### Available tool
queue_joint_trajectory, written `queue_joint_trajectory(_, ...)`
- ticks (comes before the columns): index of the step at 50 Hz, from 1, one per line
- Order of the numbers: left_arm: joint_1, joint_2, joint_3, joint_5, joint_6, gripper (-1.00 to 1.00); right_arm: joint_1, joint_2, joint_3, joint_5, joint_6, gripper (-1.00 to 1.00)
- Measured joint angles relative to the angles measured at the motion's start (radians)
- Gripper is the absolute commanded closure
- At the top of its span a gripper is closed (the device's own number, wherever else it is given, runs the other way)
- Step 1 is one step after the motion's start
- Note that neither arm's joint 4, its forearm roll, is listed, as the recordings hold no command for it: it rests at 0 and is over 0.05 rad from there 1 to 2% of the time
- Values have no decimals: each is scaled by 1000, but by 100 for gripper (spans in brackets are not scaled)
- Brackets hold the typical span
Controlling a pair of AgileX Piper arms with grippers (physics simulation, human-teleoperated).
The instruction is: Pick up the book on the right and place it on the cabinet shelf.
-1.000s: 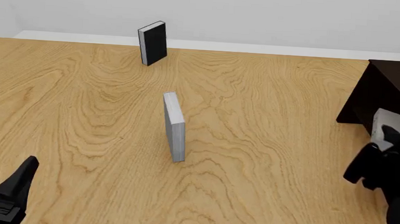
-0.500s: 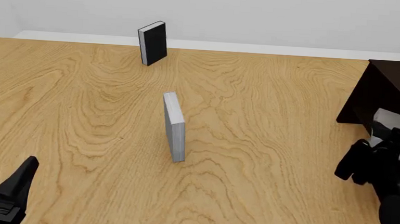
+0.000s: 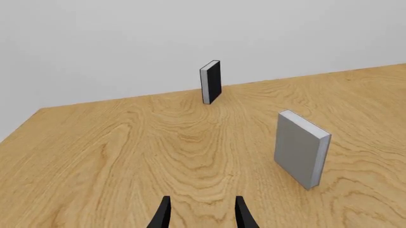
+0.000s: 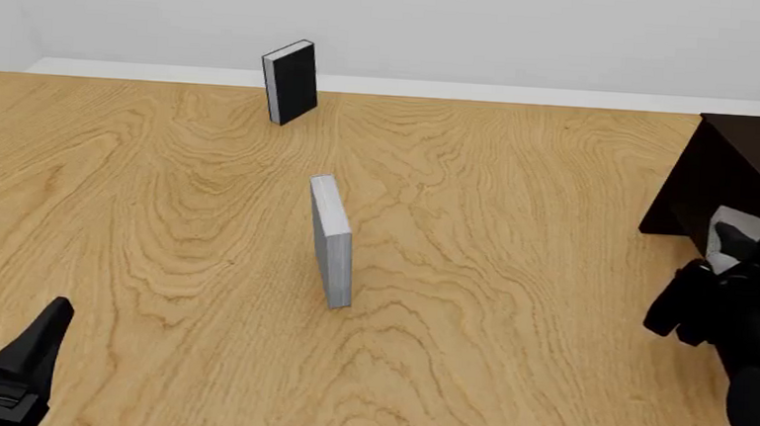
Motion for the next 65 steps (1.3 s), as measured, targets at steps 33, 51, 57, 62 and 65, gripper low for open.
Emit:
queue_joint_trajectory(33,-2,1,0,-2,2,-100,-39,-2,-3,5,4,-100)
queue_joint_trajectory(51,-2,1,0,-1,2,-100,-83,-39,23,7,12,-100)
queue_joint_trajectory(57,-3,1,0,0,2,-100,-96,-58,38,7,16,-100)
queue_joint_trajectory(62,-3,1,0,0,2,-100,-105,-73,51,7,19,-100)
queue_joint_trajectory(65,-3,1,0,0,2,-100,-108,-81,57,6,20,-100)
